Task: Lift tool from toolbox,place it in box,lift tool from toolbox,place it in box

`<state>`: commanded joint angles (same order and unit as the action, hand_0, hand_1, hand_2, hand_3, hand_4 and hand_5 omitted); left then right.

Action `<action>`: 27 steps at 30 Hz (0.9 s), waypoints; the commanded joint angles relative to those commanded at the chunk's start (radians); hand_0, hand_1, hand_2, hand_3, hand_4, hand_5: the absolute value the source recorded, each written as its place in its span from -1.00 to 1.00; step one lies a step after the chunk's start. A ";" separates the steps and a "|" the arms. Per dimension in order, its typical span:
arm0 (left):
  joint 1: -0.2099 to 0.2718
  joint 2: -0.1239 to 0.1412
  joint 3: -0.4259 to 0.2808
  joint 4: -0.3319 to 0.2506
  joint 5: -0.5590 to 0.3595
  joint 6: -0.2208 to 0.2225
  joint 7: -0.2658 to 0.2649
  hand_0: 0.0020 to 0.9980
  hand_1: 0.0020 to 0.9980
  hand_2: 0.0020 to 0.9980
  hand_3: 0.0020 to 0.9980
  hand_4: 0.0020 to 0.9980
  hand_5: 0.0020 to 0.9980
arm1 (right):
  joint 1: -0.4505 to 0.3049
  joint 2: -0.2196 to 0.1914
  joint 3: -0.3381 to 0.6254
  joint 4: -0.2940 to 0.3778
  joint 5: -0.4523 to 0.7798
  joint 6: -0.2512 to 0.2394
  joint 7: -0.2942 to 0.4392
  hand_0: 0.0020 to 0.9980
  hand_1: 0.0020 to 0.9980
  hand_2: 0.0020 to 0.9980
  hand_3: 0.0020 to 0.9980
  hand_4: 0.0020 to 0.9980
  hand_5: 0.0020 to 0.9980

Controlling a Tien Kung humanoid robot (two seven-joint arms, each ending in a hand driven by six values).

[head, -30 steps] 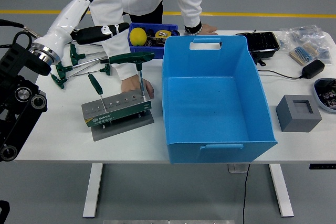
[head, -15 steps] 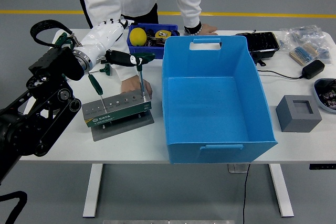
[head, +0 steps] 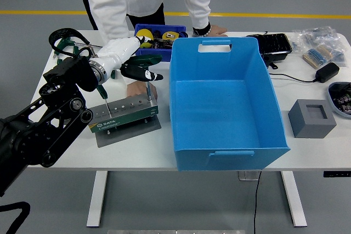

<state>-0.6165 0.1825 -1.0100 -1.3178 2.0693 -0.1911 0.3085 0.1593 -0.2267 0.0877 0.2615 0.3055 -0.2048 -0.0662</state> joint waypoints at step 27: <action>-0.058 0.008 0.144 0.088 0.060 0.109 0.081 -0.53 -0.60 -0.43 -0.13 1.00 0.94 | -0.002 -0.001 -0.002 -0.002 0.007 -0.008 0.007 0.56 0.51 0.61 0.21 0.66 0.48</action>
<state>-0.6748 0.1906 -0.8656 -1.2297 2.1291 -0.0820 0.3896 0.1575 -0.2281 0.0854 0.2600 0.3122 -0.2128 -0.0589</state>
